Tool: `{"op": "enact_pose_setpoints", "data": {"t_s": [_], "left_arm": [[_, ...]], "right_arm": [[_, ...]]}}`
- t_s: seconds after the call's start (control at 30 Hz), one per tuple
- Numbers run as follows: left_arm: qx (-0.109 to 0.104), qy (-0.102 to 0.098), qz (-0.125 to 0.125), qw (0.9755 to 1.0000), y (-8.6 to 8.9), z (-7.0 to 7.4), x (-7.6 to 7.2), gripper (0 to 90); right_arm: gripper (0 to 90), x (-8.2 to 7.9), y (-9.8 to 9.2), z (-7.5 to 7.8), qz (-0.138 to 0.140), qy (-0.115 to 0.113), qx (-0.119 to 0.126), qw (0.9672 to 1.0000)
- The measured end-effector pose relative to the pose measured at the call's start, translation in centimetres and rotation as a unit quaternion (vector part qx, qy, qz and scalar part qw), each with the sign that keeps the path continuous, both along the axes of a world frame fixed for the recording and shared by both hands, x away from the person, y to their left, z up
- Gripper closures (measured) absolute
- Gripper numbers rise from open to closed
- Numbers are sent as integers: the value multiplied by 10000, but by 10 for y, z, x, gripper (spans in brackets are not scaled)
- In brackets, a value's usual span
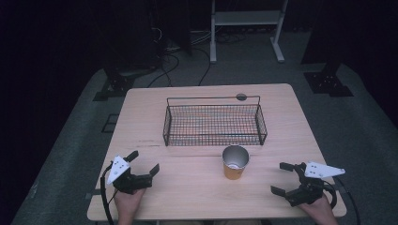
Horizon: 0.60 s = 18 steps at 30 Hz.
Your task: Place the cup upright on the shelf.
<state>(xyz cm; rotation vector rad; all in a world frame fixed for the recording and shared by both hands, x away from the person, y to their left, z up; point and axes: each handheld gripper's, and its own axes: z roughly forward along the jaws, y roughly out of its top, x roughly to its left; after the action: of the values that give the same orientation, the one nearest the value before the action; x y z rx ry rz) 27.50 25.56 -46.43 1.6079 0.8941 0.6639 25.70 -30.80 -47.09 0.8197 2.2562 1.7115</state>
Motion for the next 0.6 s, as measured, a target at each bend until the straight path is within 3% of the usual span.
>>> {"op": "enact_pose_setpoints", "data": {"t_s": [0.23, 0.37, 0.6], "left_arm": [[5, -7, -49, 10000, 0, 0, 0, 0], [27, -7, -68, 10000, -2, 0, -1, 0], [18, -8, -75, 10000, -1, 0, 0, 0]], "right_arm": [[0, 0, 10, 2, 83, 20, -131, 9999], [0, 1, 13, 6, 87, -1, -69, 9999], [0, 10, 26, 11, 189, 40, -162, 9997]]}}
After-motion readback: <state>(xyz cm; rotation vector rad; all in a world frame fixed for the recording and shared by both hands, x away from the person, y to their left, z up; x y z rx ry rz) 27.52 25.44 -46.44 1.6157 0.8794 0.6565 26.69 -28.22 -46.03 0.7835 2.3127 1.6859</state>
